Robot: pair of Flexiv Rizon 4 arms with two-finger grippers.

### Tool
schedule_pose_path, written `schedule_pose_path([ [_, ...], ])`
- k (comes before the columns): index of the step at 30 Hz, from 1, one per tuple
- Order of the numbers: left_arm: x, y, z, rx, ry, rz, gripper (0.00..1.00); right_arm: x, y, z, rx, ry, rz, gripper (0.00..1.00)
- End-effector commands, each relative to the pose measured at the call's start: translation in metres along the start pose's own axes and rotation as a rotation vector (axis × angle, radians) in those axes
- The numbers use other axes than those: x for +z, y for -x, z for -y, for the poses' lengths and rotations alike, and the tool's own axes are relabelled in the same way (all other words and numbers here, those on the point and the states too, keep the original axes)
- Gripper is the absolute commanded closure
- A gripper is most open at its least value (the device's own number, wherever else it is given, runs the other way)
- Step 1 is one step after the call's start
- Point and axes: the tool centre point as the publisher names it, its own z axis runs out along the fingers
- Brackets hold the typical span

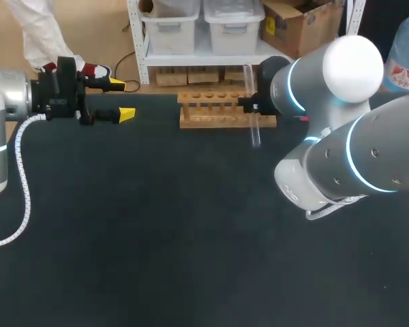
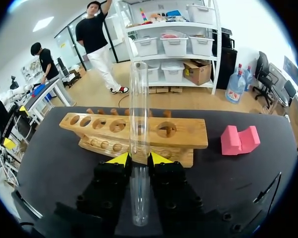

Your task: Grasp the test tube, adjust it, and insert it.

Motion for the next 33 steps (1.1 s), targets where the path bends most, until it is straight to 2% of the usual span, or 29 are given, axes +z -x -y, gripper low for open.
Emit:
schedule_pose_path([
  [1, 0.000, -0.001, 0.001, 0.003, 0.005, 0.004, 0.00, 0.004, 0.003, 0.002, 0.001, 0.020, -0.029, 1.00],
  [8, 0.000, -0.001, 0.001, 0.003, 0.005, 0.004, 0.00, 0.005, 0.000, 0.003, 0.002, 0.030, -0.063, 1.00],
  [14, 0.000, -0.001, 0.001, 0.003, 0.005, 0.004, 0.00, 0.001, -0.001, 0.004, 0.016, 0.026, -0.051, 1.00],
  [23, 0.000, -0.001, 0.001, 0.003, 0.005, 0.004, 0.00, -0.033, 0.002, 0.002, 0.027, -0.005, 0.078, 1.00],
  [33, 0.000, -0.001, 0.001, 0.003, 0.005, 0.004, 0.00, -0.076, 0.012, 0.011, -0.052, -0.105, 0.250, 1.00],
])
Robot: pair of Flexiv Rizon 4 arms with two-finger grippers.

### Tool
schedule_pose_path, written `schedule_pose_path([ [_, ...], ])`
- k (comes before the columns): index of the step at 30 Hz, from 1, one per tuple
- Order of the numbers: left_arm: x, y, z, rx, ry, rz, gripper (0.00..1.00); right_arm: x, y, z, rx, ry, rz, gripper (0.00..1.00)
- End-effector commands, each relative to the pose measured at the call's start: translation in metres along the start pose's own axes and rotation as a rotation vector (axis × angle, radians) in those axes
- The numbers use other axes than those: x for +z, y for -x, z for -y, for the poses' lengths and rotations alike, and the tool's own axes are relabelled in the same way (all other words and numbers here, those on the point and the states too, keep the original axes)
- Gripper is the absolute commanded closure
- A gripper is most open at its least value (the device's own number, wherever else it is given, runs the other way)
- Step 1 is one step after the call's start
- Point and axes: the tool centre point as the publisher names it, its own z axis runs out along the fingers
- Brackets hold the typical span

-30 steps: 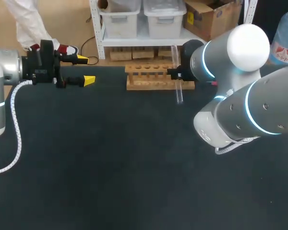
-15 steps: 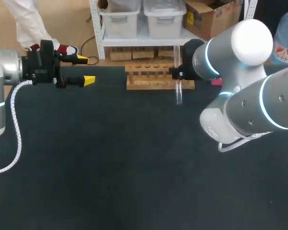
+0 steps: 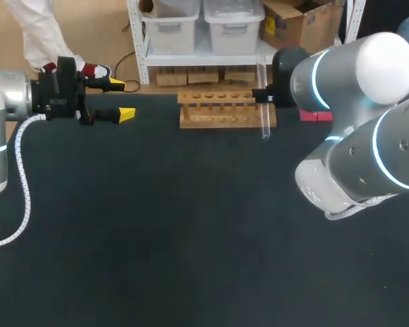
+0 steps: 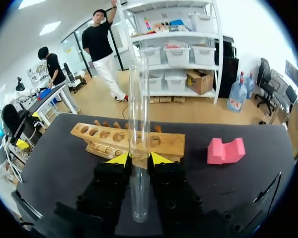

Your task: Grasp the test tube, adjust it, and insert it.

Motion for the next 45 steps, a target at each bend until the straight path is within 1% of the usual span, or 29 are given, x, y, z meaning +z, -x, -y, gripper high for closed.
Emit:
schedule_pose_path([
  [1, 0.000, -0.001, 0.001, 0.003, 0.005, 0.004, 0.00, -0.035, -0.004, -0.001, -0.022, -0.155, 0.171, 1.00],
  [5, 0.000, -0.001, 0.001, 0.003, 0.005, 0.004, 0.00, -0.048, 0.000, 0.003, -0.046, -0.192, 0.227, 1.00],
  [10, 0.000, -0.001, 0.001, 0.003, 0.005, 0.004, 0.00, -0.056, 0.002, 0.009, -0.046, -0.220, 0.251, 1.00],
  [45, 0.000, -0.001, 0.001, 0.003, 0.005, 0.004, 0.00, -0.058, 0.003, 0.011, -0.047, -0.214, 0.253, 1.00],
])
